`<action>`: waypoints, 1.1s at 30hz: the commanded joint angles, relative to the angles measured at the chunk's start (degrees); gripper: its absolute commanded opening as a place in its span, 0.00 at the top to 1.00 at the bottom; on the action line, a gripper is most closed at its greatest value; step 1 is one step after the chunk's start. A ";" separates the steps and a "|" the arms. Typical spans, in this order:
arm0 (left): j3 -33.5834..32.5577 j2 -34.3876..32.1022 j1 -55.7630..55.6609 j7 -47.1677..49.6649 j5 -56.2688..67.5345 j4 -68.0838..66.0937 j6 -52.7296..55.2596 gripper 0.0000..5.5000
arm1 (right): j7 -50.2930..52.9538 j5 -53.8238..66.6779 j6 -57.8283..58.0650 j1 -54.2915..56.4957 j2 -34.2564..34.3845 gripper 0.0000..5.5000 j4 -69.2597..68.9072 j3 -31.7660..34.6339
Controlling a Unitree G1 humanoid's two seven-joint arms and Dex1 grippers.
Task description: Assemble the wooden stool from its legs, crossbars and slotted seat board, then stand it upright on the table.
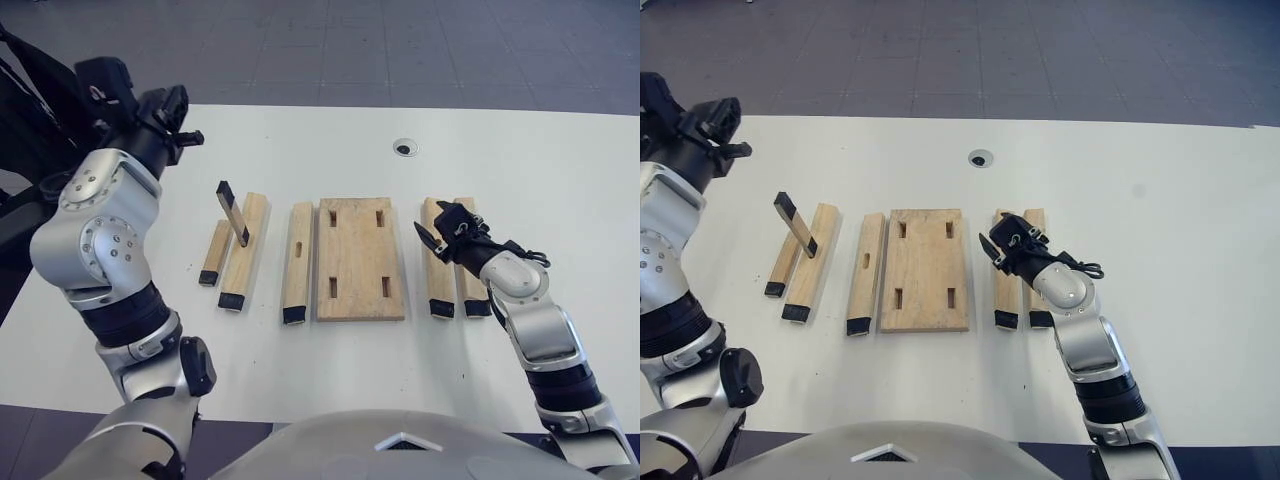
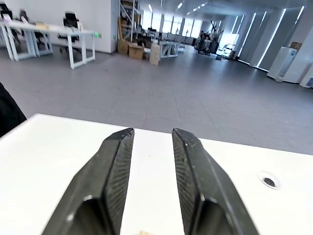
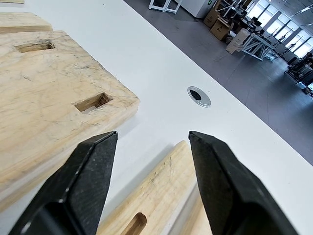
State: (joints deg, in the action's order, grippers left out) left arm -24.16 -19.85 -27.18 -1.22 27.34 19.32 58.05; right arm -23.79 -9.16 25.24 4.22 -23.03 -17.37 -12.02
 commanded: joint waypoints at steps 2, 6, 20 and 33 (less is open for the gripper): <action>2.38 3.55 -1.40 1.75 0.60 -0.26 1.91 0.74 | 0.59 -0.86 0.66 0.37 0.25 0.51 -0.43 -0.37; 4.33 2.69 -0.40 1.44 -1.38 -1.19 0.99 0.74 | 0.38 -0.77 0.49 0.78 0.22 0.51 -0.03 -0.48; 4.21 1.80 -0.21 0.63 -2.78 -0.52 -0.04 0.74 | 0.27 -0.74 0.58 0.41 0.06 0.51 -0.47 -0.54; 3.16 -0.24 -7.14 0.61 -3.81 -3.59 -8.59 0.74 | 0.27 -0.84 0.82 0.29 0.12 0.51 -0.86 -0.71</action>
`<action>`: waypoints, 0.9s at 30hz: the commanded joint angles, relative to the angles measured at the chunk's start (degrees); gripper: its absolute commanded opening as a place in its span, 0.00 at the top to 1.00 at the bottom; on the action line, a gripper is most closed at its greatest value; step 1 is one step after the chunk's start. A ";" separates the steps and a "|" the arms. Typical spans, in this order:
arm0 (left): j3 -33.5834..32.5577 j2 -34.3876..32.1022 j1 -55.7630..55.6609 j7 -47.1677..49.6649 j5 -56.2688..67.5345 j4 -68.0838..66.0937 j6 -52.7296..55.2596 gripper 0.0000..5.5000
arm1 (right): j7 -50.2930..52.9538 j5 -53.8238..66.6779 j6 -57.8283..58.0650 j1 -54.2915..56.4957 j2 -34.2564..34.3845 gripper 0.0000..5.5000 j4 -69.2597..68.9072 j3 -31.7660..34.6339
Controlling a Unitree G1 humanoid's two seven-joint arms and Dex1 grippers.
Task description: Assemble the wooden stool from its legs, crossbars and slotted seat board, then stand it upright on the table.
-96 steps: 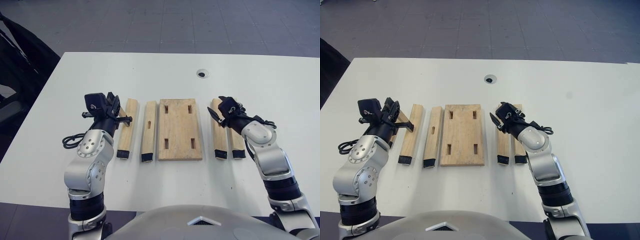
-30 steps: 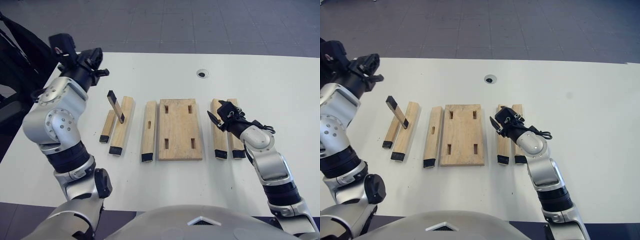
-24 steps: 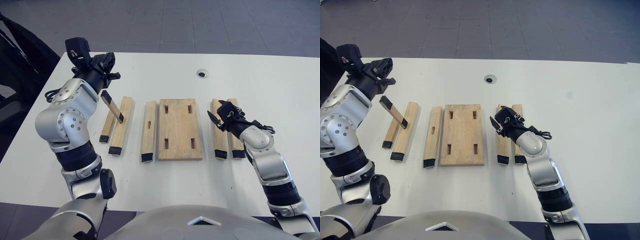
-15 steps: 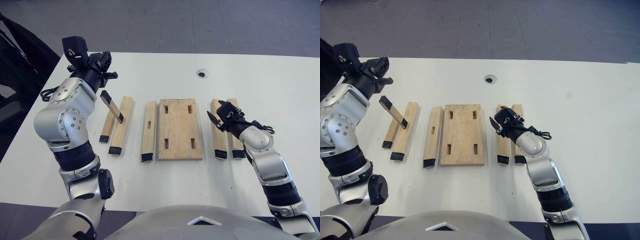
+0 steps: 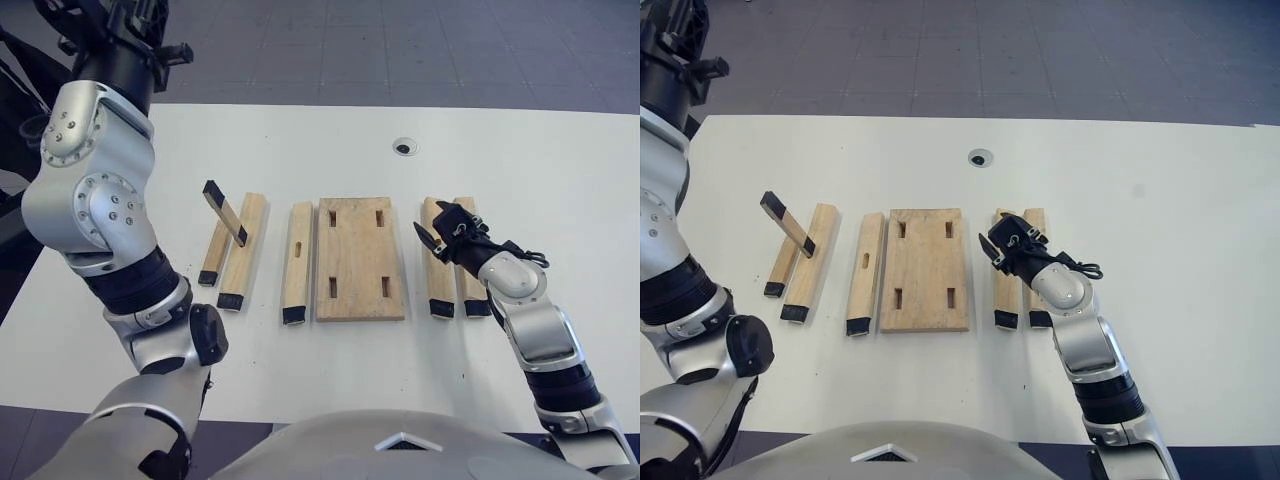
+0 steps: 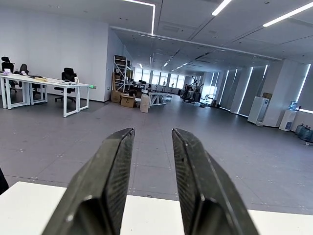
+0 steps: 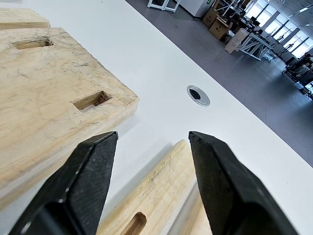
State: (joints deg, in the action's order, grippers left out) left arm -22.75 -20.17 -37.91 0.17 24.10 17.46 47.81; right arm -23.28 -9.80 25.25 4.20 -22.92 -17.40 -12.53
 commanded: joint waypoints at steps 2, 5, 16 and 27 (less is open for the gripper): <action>3.63 2.25 8.75 -0.97 -0.28 -2.72 3.81 0.74 | -0.25 -0.19 0.72 0.43 -0.02 0.51 -0.58 -0.14; 6.32 5.91 20.79 -1.79 -0.77 -7.77 6.00 0.74 | -0.13 -0.25 0.69 0.43 0.10 0.51 -0.44 -0.20; 2.43 2.11 7.66 -2.58 -0.18 -6.59 -6.46 0.74 | 0.06 -0.43 0.72 -0.11 0.30 0.51 -0.62 -0.48; 7.14 -4.27 37.71 -9.04 0.66 18.10 0.08 0.74 | 0.39 -0.61 0.88 -1.29 -0.17 0.51 -1.33 0.21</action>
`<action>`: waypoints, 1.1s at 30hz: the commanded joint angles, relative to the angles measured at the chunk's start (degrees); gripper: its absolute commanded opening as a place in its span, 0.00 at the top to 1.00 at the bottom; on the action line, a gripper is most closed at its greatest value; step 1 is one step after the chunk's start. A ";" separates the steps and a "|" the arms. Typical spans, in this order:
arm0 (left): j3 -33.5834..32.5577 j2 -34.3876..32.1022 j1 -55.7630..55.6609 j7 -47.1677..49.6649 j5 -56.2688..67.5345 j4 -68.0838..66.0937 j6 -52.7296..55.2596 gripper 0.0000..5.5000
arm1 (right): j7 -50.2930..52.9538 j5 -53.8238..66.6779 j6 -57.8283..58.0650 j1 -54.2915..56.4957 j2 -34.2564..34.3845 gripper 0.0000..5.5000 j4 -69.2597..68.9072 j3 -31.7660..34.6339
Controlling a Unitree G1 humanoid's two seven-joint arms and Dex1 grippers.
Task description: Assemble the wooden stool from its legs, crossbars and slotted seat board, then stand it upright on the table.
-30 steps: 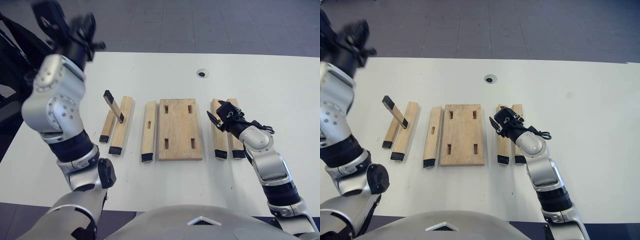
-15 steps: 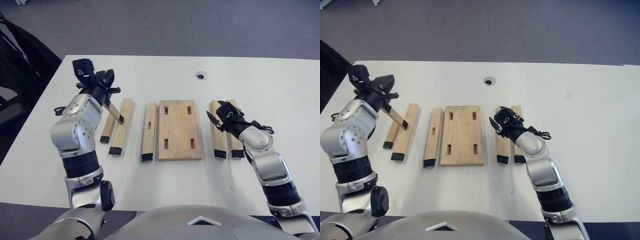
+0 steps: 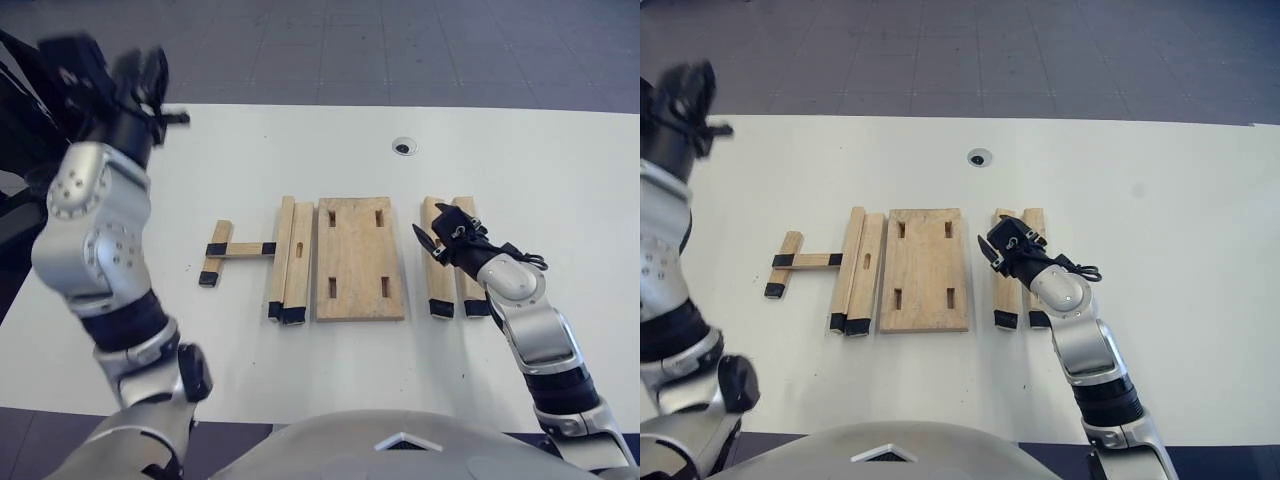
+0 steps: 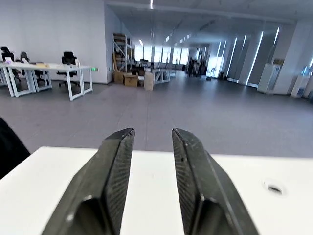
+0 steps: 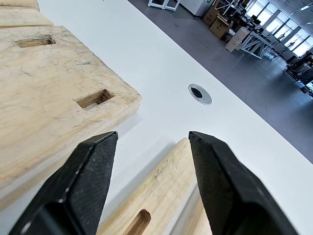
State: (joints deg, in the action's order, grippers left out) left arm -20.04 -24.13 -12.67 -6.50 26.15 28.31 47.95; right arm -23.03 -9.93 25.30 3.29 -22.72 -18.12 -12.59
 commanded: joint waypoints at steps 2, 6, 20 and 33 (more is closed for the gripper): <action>8.51 0.18 22.79 -4.29 -5.95 9.91 -8.27 0.71 | 0.09 -0.46 0.84 -0.41 -0.46 0.51 -0.53 0.33; 10.99 4.54 37.41 -7.93 -8.83 8.63 -22.19 0.59 | -0.36 -0.40 0.75 -0.25 -0.93 0.51 -0.06 0.35; 21.45 3.59 45.35 -8.79 -13.85 8.27 -18.80 0.49 | -1.02 -0.23 0.63 0.07 -1.55 0.51 0.14 0.54; 16.57 3.95 45.30 -5.80 -18.73 -0.27 -19.73 0.52 | -1.06 -0.44 0.60 0.41 -1.38 0.51 0.36 0.32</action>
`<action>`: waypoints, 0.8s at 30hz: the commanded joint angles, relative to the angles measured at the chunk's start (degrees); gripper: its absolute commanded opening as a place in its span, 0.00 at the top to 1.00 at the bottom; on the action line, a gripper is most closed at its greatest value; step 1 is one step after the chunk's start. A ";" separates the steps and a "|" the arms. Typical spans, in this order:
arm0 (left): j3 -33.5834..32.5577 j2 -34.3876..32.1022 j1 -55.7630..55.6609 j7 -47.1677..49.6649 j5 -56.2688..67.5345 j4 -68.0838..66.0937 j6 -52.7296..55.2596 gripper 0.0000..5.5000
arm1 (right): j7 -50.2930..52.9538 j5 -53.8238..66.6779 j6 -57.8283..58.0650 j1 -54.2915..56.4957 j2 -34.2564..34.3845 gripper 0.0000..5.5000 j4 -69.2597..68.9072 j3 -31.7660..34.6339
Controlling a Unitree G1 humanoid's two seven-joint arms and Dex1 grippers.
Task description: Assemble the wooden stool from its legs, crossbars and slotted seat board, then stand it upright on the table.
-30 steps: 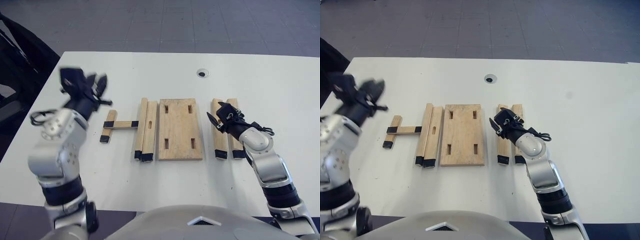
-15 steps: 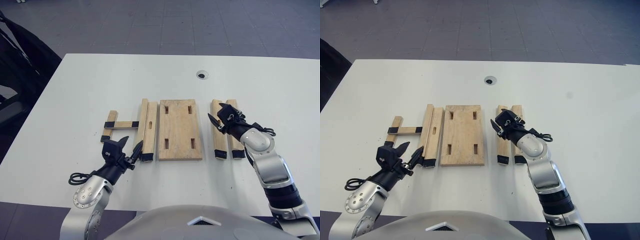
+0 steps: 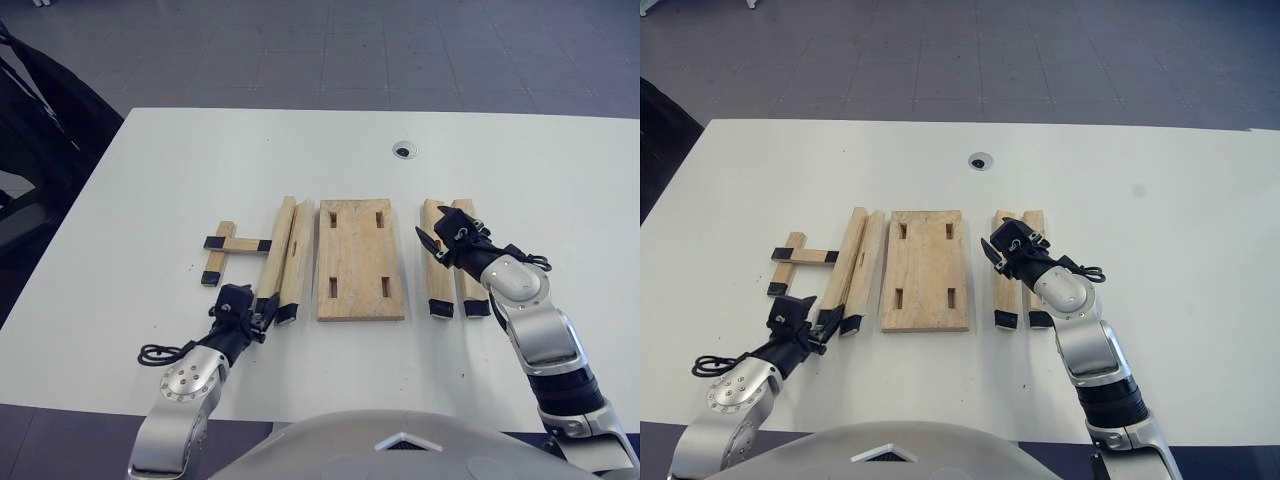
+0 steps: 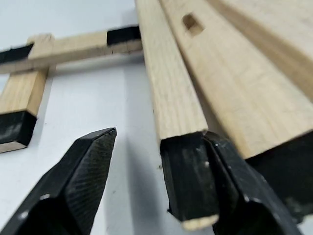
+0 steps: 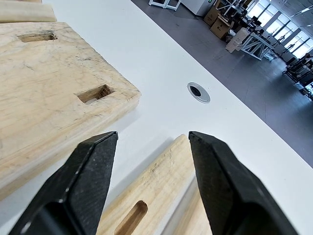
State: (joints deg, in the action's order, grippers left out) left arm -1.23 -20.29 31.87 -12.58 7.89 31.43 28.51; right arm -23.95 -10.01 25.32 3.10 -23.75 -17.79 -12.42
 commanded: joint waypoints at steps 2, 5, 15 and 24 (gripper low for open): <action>-2.81 0.57 0.74 -0.13 -0.18 -4.11 -1.78 0.58 | -0.20 -0.38 0.59 0.67 -0.42 0.51 0.09 0.15; -3.70 1.89 -0.06 -0.99 1.17 -4.66 -5.88 0.66 | -0.26 -0.37 0.59 0.51 -0.50 0.51 0.09 0.14; -4.87 1.93 -11.43 -1.47 -0.93 -5.42 -14.76 0.81 | -0.22 6.73 6.28 2.62 3.71 0.51 1.38 6.33; 2.32 -1.76 -31.91 -5.57 -8.86 -6.26 -26.17 0.81 | -4.20 54.00 46.57 20.45 18.38 0.29 6.11 36.20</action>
State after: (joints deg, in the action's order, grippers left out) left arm -1.26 -21.38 2.57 -15.58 -1.35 25.11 4.41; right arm -28.55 36.48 65.36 19.20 -6.75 -13.86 18.55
